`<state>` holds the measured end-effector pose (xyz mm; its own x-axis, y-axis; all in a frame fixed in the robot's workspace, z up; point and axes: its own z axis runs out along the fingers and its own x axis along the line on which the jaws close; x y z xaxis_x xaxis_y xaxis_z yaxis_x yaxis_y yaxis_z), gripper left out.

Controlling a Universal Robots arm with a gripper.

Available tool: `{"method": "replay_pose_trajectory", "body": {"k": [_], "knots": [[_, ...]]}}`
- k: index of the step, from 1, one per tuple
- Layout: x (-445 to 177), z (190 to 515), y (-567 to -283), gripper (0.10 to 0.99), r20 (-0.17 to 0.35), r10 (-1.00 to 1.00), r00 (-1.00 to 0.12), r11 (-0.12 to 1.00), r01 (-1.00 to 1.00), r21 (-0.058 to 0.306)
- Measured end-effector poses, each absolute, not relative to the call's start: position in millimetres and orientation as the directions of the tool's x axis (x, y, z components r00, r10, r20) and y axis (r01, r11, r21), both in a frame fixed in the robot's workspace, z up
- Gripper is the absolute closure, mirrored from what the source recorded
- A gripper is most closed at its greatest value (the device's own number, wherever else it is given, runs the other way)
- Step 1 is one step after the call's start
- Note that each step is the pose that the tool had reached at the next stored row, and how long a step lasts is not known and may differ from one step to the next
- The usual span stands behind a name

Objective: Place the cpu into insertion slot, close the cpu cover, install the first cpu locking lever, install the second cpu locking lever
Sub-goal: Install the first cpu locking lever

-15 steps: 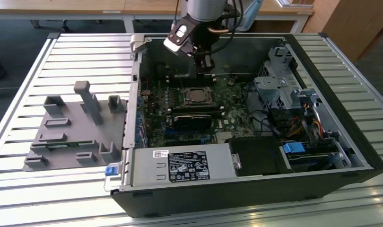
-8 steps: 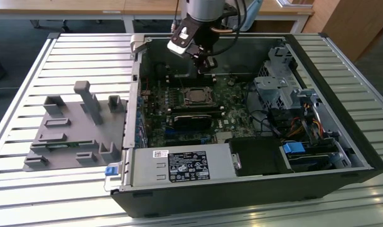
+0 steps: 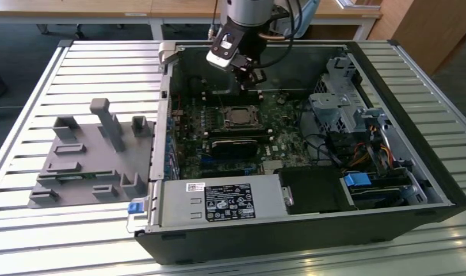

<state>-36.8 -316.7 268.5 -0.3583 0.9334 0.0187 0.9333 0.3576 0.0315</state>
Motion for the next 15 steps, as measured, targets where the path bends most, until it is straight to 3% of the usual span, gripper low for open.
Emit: {"method": "replay_pose_trajectory", "body": {"k": [15], "knots": [[-36.9,267.6,-316.6,0.98,0.018,0.814,-0.581,0.581,0.814,0.031]]}}
